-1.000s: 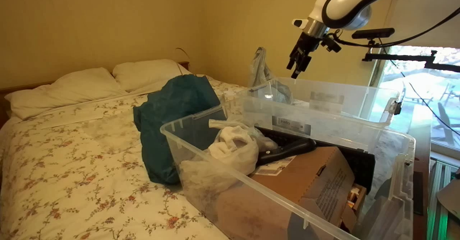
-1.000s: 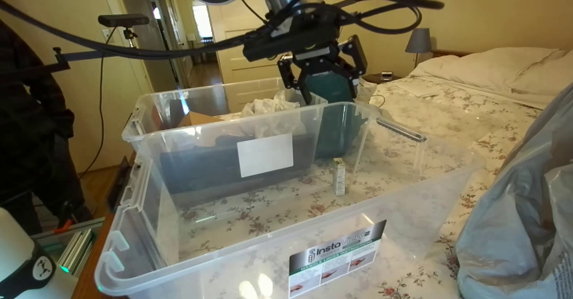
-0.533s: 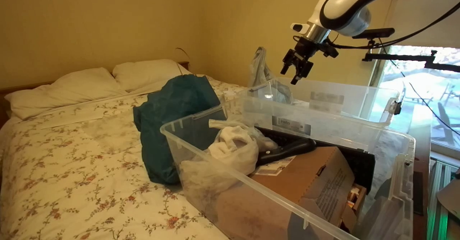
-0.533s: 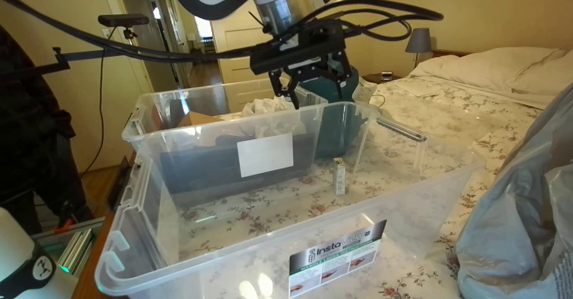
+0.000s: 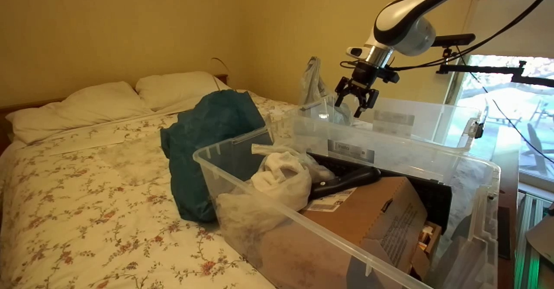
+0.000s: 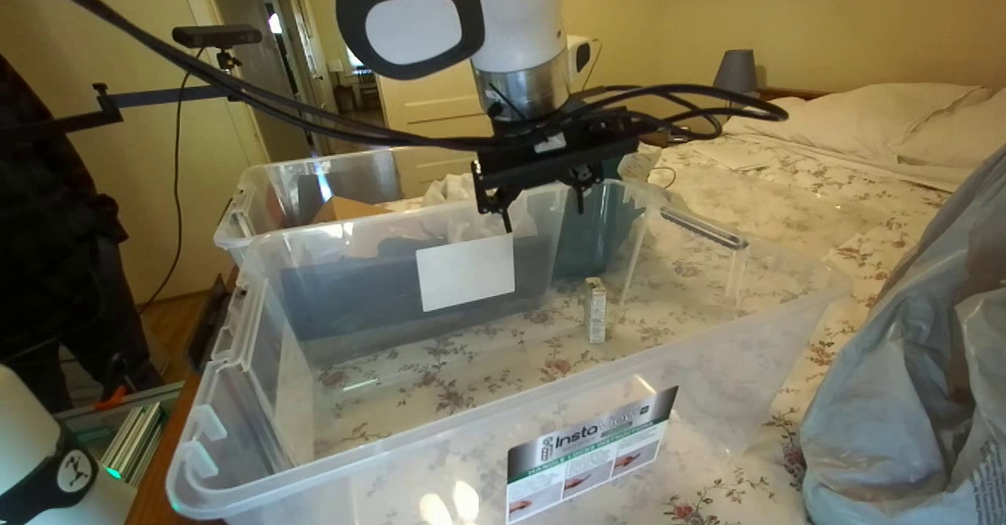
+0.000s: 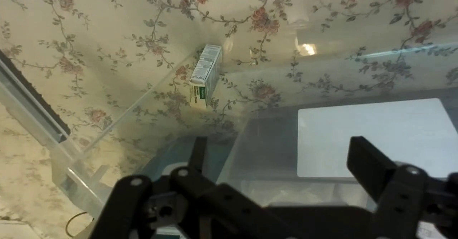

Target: Put the white item into the other container

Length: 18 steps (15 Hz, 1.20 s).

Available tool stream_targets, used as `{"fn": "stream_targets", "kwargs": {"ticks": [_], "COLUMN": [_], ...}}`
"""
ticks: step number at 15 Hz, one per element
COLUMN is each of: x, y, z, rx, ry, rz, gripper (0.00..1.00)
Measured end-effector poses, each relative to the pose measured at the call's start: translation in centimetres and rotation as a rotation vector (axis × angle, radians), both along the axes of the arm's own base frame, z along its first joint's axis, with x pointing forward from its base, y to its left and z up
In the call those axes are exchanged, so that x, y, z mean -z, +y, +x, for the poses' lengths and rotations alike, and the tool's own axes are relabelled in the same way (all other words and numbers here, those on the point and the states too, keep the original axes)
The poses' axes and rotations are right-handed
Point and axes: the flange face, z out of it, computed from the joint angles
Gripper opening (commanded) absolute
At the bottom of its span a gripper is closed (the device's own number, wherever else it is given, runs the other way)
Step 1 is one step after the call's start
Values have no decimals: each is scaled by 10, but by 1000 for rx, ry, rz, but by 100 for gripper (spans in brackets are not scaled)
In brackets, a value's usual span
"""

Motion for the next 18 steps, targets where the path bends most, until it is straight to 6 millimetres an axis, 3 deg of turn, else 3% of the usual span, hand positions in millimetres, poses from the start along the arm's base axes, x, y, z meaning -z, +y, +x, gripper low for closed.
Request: {"fn": "stream_targets", "kwargs": {"ticks": [3,9,11,16,18], "x": [4,26,37,70,84], "y": [-1,-28,-20,25,23], "z": [3,18,22,34,43], "rx": [-8,-84,-141,-327,-337], "ry": [-4,-95,-116,-141,-131], "rz": [-20,-188,-183,-87,-79], "gripper": [100,100,100,100,100]}}
